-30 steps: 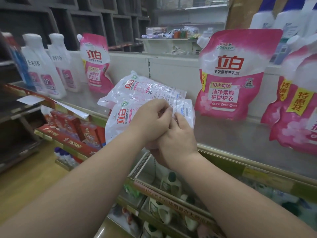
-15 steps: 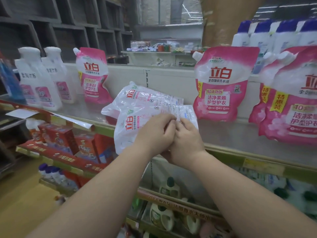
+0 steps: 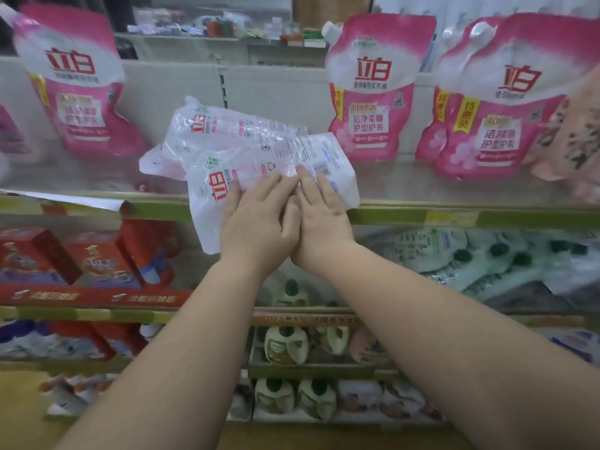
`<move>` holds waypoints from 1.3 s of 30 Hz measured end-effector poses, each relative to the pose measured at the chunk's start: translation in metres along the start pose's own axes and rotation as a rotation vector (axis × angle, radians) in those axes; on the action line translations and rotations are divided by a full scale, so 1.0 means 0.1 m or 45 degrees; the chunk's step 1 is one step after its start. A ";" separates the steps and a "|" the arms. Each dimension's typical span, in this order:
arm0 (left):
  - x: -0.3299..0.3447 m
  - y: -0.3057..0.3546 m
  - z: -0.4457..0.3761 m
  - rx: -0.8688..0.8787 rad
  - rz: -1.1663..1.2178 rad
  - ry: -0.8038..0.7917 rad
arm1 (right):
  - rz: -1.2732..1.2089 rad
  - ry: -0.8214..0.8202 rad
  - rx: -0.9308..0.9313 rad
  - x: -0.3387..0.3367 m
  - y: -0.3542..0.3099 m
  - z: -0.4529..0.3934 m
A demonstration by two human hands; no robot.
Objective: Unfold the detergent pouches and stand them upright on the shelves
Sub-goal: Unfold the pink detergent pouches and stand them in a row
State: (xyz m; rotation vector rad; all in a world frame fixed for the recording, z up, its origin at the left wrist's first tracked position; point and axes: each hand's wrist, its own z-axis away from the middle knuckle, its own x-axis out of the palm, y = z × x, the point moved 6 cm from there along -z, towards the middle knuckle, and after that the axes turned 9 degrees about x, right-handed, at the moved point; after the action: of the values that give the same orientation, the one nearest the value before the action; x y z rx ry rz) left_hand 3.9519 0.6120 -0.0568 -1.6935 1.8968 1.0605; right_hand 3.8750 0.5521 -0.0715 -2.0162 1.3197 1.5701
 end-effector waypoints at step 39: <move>-0.09 -0.41 0.62 -0.519 -0.016 0.490 | -0.397 0.675 0.035 0.14 -0.27 0.02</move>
State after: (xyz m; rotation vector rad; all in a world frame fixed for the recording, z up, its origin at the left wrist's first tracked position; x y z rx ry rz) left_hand 3.9810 0.6648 -0.1013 -2.2727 1.9841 1.2549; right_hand 3.8946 0.5611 -0.0930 -2.5759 1.0897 0.9101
